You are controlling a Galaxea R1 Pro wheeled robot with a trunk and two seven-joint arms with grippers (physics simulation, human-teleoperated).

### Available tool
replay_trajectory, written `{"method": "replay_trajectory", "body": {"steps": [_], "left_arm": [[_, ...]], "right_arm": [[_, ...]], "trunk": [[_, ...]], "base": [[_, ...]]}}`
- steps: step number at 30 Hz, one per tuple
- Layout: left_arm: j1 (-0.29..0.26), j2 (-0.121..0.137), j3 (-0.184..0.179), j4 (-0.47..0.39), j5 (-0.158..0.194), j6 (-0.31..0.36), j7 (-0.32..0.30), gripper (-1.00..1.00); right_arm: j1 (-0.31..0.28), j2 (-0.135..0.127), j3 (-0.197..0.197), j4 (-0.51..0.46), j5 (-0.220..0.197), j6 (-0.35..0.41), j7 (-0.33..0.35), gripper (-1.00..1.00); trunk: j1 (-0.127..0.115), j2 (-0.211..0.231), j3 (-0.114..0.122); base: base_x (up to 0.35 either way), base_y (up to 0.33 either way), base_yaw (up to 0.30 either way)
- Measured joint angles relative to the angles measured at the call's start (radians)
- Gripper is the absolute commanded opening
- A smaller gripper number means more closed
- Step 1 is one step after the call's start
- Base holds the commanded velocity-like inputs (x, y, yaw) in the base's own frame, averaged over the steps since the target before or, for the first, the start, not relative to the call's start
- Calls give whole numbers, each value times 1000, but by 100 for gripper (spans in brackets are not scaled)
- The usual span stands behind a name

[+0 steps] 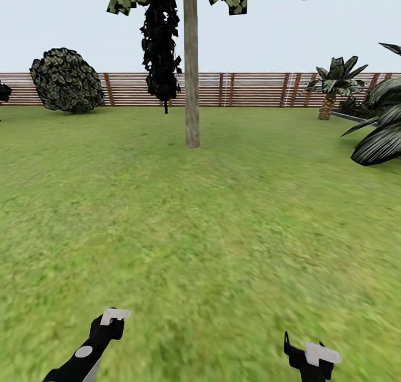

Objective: In the garden, pick up the pesticide atomizer on the floor and spray pesticide onto both trees until each tree trunk is fully covered.

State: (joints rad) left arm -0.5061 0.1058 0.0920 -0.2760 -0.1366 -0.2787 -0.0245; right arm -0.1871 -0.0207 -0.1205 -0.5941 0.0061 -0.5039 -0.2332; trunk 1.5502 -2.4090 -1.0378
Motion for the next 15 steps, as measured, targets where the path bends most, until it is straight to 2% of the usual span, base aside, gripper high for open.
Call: {"method": "replay_trajectory", "body": {"steps": [15], "left_arm": [[0, 0, 0, 0, 0, 0, 0, -100]], "right_arm": [[0, 0, 1, -1, 0, 0, 0, 100]], "trunk": [[0, 0, -7]], "base": [[340, 0, 0]]}}
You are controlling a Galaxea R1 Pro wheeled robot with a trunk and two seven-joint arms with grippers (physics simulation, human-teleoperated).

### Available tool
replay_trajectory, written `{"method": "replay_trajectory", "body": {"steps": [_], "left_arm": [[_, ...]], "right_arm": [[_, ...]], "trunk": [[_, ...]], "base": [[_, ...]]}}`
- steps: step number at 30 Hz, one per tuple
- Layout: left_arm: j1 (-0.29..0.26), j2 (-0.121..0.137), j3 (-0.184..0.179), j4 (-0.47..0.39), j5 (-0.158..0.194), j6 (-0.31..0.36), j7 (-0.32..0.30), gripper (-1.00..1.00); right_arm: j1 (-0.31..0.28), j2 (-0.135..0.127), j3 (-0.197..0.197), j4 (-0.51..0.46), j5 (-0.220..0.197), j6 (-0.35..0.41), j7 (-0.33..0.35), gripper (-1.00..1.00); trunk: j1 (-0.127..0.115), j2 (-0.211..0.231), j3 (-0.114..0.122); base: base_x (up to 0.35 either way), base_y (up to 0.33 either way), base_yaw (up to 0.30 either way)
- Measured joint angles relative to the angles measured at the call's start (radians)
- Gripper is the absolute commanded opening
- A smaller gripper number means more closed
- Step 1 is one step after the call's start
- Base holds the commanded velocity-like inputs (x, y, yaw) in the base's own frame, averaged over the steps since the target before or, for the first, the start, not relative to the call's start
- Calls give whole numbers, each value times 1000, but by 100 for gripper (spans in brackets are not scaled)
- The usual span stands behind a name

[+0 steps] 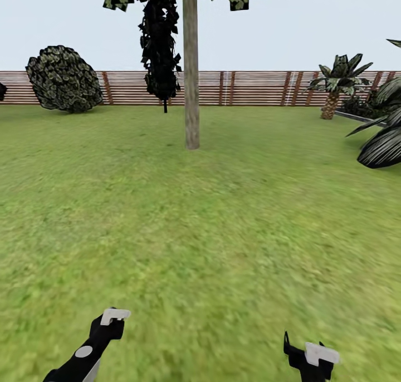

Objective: In the garden, pick up the pesticide atomizer on the floor and spray pesticide onto both trees until each tree trunk is fully covered.

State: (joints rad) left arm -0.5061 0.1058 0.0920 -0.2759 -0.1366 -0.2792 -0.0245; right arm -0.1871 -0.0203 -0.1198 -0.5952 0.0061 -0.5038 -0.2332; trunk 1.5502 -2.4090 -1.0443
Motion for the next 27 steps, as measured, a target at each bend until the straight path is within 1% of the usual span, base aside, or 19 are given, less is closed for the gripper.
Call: {"method": "replay_trajectory", "body": {"steps": [9, 27], "left_arm": [[0, 0, 0, 0, 0, 0, 0, -100], [0, 0, 0, 0, 0, 0, 0, -100]], "right_arm": [[0, 0, 0, 0, 0, 0, 0, 100], [0, 0, 0, 0, 0, 0, 0, 100]], "trunk": [[0, 0, -12], [0, 0, -13]], "base": [[340, 0, 0], [340, 0, 0]]}}
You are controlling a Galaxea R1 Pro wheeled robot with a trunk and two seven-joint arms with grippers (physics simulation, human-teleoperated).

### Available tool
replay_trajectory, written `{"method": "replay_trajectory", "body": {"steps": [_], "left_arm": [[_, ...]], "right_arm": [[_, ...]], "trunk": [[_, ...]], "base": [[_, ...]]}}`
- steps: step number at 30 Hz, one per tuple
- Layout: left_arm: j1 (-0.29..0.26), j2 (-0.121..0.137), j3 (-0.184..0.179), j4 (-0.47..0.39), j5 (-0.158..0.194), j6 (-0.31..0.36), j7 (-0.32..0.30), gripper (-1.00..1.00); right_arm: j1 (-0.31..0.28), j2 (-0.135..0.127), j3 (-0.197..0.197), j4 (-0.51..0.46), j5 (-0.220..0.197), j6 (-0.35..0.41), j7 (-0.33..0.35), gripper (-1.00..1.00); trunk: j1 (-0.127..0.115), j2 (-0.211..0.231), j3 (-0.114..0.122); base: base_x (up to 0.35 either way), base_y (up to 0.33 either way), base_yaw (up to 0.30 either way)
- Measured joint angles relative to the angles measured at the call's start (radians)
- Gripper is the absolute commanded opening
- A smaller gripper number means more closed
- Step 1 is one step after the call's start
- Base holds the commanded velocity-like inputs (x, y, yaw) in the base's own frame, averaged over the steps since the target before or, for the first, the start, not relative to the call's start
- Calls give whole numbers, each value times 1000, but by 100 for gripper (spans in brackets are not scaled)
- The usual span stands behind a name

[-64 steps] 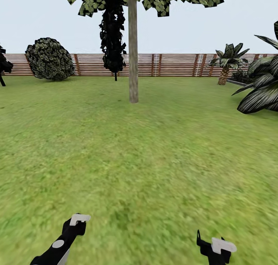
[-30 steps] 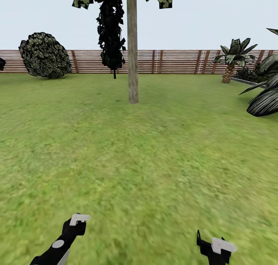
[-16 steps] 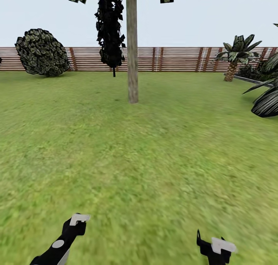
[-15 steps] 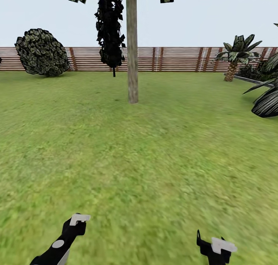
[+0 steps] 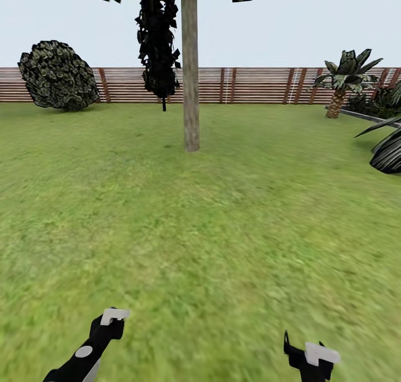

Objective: In the garden, pick up the pesticide atomizer on the floor and spray pesticide onto both trees until each tree trunk is fully covered.

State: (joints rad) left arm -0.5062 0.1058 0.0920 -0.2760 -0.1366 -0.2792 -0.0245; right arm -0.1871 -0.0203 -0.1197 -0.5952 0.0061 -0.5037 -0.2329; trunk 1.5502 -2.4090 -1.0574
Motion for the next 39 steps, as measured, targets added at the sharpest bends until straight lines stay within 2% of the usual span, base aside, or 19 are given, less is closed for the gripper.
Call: {"method": "replay_trajectory", "body": {"steps": [34, 39], "left_arm": [[0, 0, 0, 0, 0, 1, 0, -100], [0, 0, 0, 0, 0, 2, 0, -100]], "right_arm": [[0, 0, 0, 2, 2, 1, 0, 100], [0, 0, 0, 1, 1, 0, 0, 100]], "trunk": [[0, 0, 0], [0, 0, 0]], "base": [[340, 0, 0], [340, 0, 129]]}}
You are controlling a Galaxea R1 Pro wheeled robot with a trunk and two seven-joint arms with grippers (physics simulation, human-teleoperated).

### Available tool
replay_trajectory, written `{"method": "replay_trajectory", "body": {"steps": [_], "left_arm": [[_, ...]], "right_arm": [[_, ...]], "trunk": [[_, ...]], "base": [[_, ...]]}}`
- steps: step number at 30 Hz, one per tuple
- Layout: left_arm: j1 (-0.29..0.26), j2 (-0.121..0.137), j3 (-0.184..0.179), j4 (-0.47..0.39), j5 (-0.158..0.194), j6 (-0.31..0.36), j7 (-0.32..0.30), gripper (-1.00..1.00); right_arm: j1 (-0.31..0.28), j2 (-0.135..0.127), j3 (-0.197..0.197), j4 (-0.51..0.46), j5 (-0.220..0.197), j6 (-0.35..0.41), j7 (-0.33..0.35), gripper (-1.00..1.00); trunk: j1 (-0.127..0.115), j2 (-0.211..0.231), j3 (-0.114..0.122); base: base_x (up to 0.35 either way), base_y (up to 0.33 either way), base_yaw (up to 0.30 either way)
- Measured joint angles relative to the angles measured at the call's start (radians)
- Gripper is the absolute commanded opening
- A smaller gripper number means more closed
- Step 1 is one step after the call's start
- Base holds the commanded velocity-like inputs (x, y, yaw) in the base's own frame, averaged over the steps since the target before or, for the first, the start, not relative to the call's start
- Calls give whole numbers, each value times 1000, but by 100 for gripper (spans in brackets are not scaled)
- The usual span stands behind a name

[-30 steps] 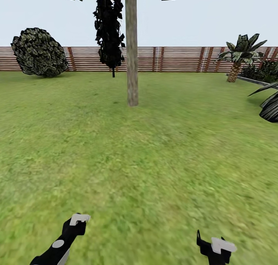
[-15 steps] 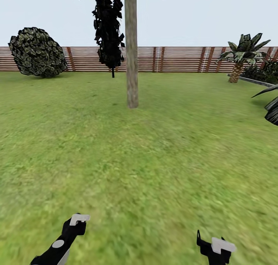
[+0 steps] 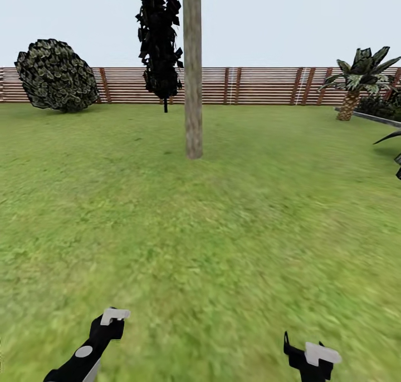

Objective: In the garden, pick up the pesticide atomizer on the floor and spray pesticide onto both trees until each tree trunk is fully covered.

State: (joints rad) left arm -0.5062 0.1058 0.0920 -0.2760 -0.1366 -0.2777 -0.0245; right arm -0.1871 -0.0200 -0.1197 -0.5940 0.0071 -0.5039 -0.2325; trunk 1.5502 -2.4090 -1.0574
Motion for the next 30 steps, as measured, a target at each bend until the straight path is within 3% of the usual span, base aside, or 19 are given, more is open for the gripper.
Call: {"method": "replay_trajectory", "body": {"steps": [30], "left_arm": [[0, 0, 0, 0, 0, -1, 0, -100]], "right_arm": [[0, 0, 0, 0, -1, 0, -1, 100]], "trunk": [[0, 0, 0]], "base": [[340, 0, 17]]}}
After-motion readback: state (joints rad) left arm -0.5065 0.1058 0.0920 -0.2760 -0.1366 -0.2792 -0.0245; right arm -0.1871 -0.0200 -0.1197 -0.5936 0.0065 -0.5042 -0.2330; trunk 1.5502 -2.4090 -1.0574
